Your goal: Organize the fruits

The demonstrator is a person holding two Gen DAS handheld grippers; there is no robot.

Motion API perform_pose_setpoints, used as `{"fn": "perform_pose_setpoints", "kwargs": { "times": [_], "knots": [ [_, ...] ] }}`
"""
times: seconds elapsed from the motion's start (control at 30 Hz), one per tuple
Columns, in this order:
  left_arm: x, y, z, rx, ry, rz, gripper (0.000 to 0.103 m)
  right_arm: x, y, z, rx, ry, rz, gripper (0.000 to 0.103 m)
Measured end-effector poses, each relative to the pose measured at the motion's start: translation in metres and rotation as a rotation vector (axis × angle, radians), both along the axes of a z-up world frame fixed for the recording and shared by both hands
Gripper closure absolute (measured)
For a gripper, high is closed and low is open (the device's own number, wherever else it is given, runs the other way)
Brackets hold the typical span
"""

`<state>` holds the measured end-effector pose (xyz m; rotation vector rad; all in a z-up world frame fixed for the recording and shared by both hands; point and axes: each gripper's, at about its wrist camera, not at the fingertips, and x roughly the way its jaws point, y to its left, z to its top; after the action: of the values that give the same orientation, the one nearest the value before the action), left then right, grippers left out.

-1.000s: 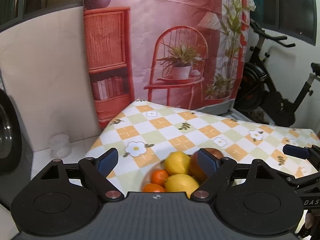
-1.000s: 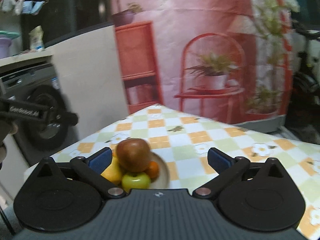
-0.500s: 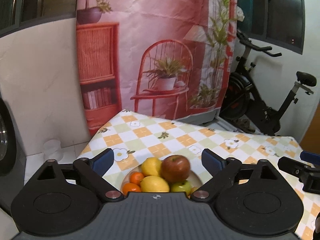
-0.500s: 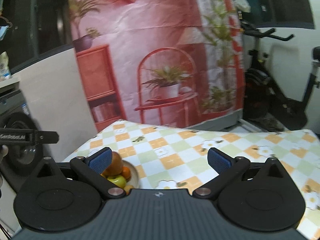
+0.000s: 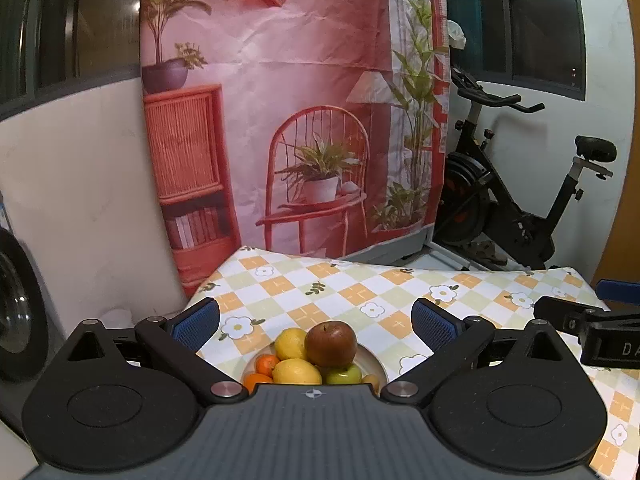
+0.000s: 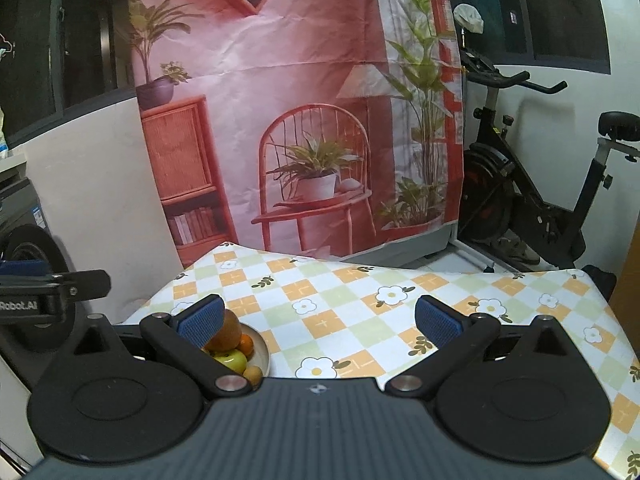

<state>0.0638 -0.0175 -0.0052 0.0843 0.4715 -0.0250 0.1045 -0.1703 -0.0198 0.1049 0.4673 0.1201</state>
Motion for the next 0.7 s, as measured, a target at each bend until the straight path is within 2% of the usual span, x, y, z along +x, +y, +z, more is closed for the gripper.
{"fn": "perform_pose_setpoints", "kwargs": {
  "times": [0.7],
  "knots": [
    [-0.020, -0.002, 0.010, 0.024, -0.052, 0.009, 0.000, -0.017, 0.004, 0.009, -0.014, -0.027, 0.007, 0.000]
  ]
}}
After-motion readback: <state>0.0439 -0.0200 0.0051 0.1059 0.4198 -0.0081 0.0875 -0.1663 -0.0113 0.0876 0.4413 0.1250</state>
